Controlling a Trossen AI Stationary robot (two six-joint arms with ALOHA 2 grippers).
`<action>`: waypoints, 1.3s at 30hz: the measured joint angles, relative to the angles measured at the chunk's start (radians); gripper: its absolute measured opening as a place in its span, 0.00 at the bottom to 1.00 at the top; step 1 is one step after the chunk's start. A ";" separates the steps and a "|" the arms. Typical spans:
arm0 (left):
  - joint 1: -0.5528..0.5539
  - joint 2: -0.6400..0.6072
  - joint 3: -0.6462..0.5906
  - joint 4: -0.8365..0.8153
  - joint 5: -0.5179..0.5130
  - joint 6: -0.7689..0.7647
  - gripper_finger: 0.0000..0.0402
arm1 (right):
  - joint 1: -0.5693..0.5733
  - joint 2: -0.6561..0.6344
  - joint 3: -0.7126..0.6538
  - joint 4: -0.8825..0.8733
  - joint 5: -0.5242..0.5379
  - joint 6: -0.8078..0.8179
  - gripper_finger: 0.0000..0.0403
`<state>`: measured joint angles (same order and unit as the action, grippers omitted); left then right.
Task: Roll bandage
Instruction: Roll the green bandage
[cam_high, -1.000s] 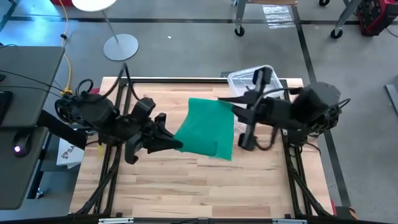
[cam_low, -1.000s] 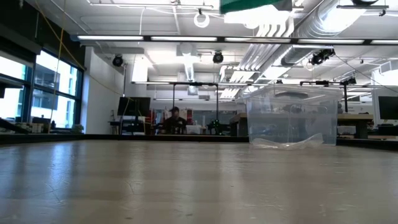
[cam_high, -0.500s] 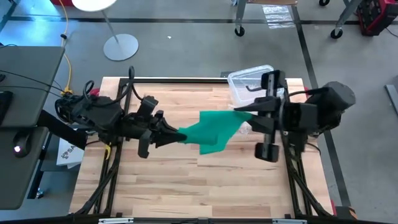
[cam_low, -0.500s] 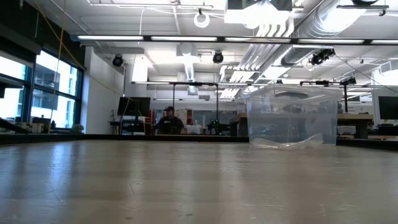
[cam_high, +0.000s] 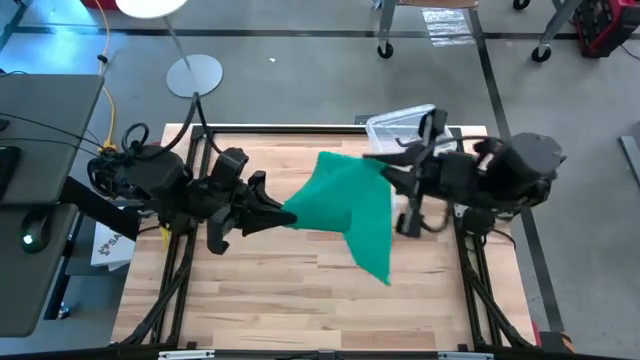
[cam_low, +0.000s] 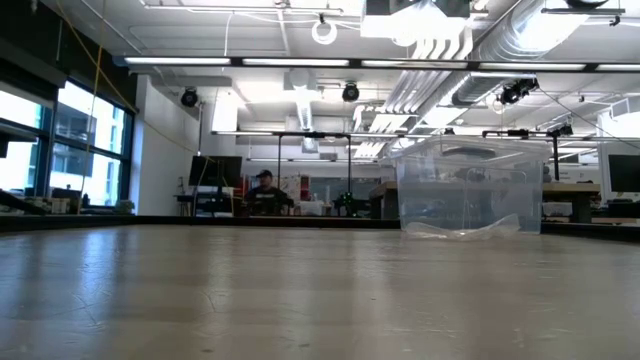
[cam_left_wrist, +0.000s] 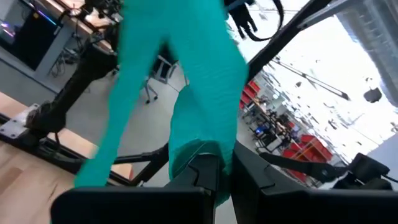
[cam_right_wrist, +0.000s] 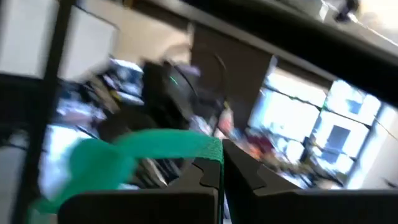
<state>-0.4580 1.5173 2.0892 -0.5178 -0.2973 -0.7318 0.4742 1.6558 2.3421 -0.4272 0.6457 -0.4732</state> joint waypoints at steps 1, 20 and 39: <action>0.000 0.000 0.000 0.001 0.001 0.000 0.04 | -0.007 0.000 0.000 -0.013 0.021 0.006 0.00; 0.000 -0.004 0.000 0.006 -0.024 -0.051 0.04 | -0.128 0.000 0.000 -0.651 -0.004 0.488 0.46; 0.014 -0.005 0.000 -0.002 -0.131 -0.069 0.04 | 0.076 0.046 0.000 -0.266 -0.080 0.200 0.56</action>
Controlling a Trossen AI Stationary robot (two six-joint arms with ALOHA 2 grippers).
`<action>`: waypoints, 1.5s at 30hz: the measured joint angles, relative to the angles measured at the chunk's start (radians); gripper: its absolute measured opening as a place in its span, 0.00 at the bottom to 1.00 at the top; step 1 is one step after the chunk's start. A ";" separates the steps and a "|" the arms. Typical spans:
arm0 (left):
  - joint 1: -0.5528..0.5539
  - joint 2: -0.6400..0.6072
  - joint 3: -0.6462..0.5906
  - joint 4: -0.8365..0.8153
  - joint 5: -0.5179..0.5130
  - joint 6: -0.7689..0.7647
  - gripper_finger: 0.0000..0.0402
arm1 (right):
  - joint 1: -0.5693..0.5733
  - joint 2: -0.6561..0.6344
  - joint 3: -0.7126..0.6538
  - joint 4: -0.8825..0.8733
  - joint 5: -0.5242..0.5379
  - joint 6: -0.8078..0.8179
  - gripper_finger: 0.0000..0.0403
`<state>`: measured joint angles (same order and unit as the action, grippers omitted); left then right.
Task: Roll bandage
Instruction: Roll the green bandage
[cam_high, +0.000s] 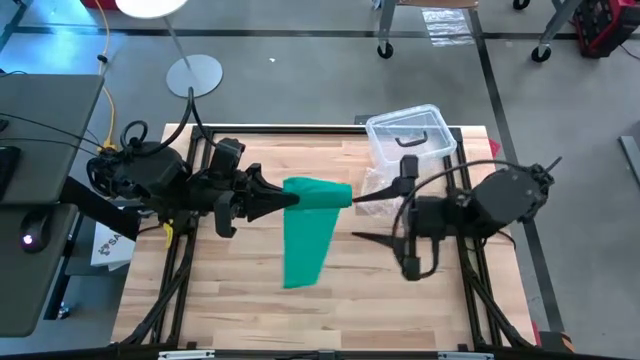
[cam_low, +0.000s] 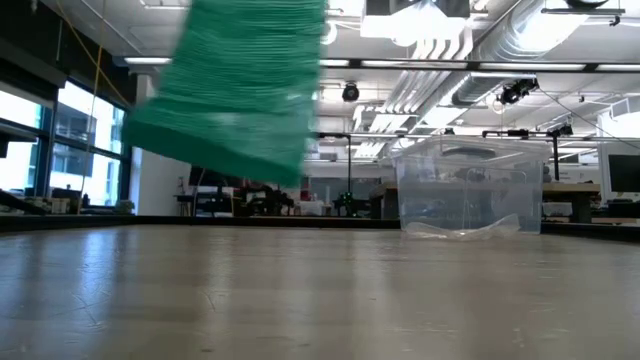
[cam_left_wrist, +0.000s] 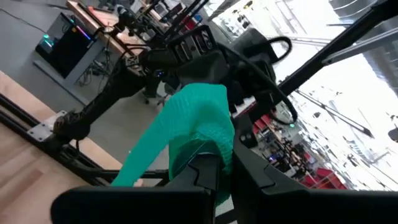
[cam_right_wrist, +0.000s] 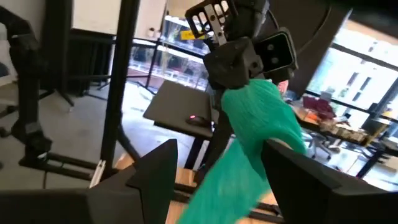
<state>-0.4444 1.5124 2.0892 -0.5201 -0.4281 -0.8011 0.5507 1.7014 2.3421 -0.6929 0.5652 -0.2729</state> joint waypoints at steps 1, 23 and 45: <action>0.000 -0.001 0.000 -0.003 0.000 0.000 0.04 | 0.000 0.008 0.000 0.012 0.020 -0.007 0.56; -0.001 -0.002 0.000 0.008 -0.011 0.001 0.09 | -0.050 0.052 0.000 0.079 0.030 0.055 0.44; -0.074 -0.062 0.000 -0.241 -0.128 0.753 0.51 | -0.136 -0.074 0.000 0.078 -0.048 0.665 0.02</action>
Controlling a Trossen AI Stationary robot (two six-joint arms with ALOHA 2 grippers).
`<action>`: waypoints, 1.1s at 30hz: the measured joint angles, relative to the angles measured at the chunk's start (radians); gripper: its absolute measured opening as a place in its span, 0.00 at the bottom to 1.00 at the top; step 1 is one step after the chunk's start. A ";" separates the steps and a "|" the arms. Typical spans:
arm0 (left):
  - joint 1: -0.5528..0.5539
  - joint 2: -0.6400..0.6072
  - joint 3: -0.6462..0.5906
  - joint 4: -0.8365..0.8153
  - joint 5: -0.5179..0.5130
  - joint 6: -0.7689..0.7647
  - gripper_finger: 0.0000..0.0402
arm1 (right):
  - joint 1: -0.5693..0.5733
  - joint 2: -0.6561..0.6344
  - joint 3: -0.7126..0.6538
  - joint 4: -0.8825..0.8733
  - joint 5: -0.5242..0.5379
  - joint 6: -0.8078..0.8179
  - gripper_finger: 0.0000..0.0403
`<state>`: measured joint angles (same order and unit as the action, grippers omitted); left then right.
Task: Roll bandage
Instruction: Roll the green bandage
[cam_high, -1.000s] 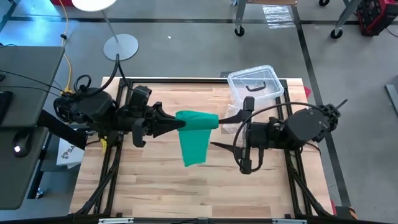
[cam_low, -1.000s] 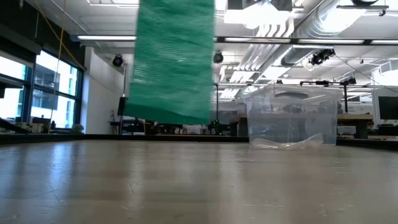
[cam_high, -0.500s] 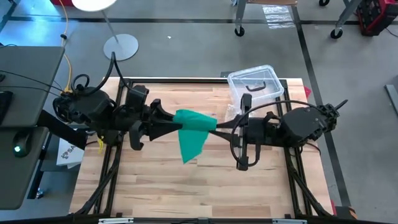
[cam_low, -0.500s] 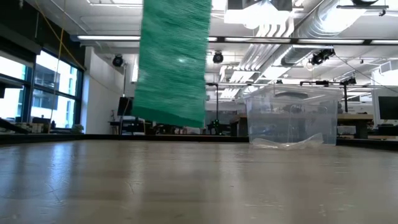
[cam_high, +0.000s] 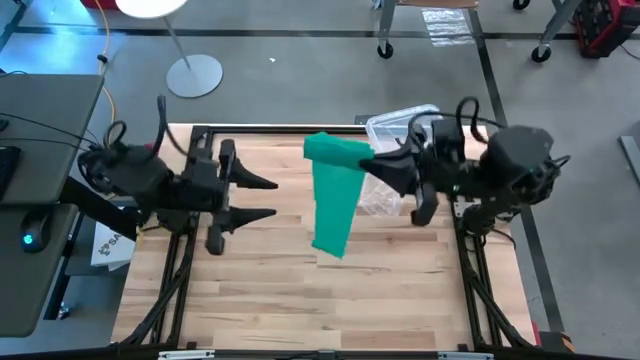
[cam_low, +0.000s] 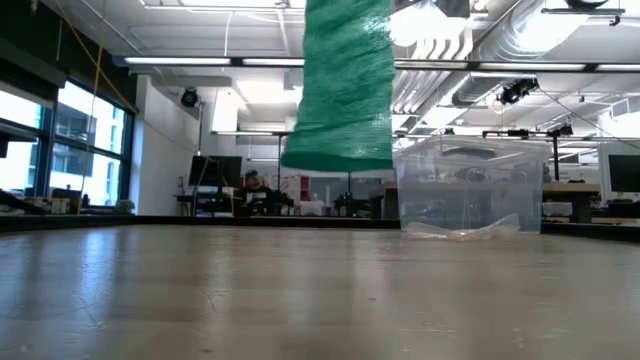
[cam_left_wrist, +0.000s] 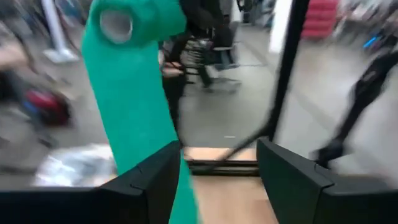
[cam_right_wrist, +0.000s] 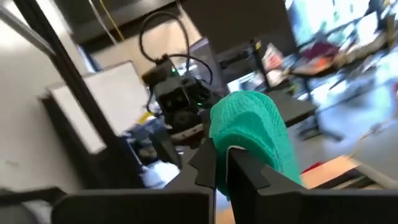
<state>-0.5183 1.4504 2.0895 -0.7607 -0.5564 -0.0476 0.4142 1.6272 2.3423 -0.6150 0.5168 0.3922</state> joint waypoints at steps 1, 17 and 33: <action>-0.016 0.009 0.000 0.018 -0.042 0.078 0.50 | -0.012 -0.007 0.000 -0.003 -0.038 0.038 0.02; 0.057 0.162 0.000 0.528 -0.391 0.565 0.55 | -0.089 0.002 -0.001 0.095 -0.386 0.080 0.02; 0.138 0.171 0.000 0.542 -0.103 0.610 0.14 | -0.073 0.019 -0.001 0.140 -0.489 0.105 0.02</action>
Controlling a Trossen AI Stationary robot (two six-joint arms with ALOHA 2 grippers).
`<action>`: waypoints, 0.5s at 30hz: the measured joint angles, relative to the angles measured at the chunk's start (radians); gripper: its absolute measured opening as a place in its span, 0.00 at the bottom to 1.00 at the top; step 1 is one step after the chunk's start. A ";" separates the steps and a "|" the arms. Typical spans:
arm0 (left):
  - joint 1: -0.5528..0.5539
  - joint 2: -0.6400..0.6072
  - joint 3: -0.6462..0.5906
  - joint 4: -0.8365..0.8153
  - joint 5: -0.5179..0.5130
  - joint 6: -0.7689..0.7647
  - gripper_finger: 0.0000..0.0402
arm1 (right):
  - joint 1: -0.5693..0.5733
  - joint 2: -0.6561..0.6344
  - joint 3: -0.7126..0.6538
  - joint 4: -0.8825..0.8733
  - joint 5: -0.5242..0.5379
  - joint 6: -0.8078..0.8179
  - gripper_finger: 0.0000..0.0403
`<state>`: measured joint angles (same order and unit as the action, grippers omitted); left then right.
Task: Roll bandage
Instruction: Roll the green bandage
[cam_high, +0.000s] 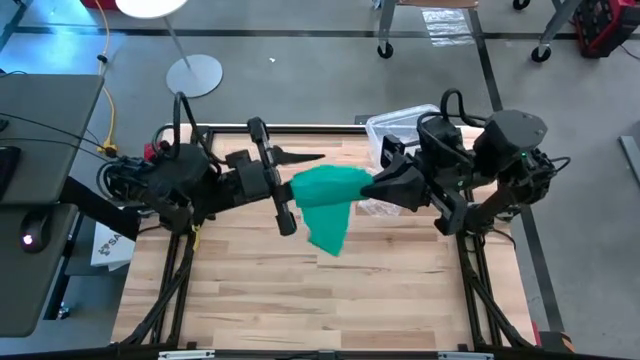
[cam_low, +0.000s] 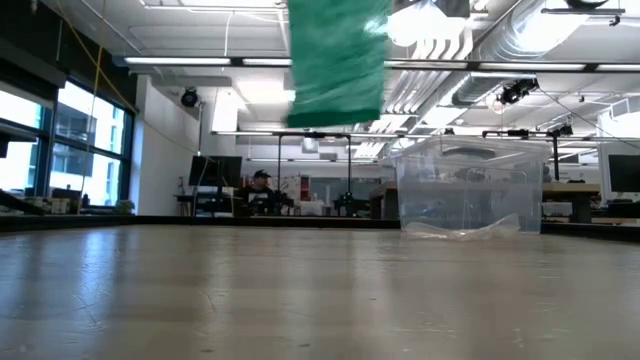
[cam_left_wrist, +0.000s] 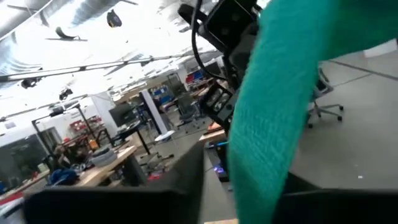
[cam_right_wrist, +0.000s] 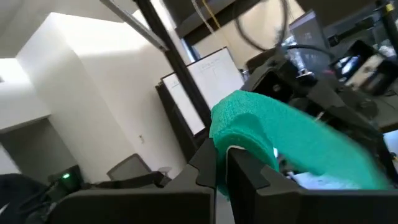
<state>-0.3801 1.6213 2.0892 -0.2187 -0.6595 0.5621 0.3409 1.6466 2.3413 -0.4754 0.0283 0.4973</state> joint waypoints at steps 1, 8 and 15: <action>0.004 -0.001 0.000 0.002 0.005 0.000 0.07 | 0.001 0.002 0.000 0.007 -0.011 0.000 0.02; 0.050 -0.001 0.000 -0.038 -0.110 0.028 0.01 | 0.015 0.029 0.000 0.072 -0.110 0.001 0.02; 0.090 -0.002 0.001 -0.303 -0.138 -0.148 0.00 | 0.032 0.032 0.000 0.075 -0.105 0.000 0.02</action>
<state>-0.2896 1.6196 2.0899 -0.5212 -0.7970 0.4139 0.3727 1.6790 2.3413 -0.4004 -0.0768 0.4971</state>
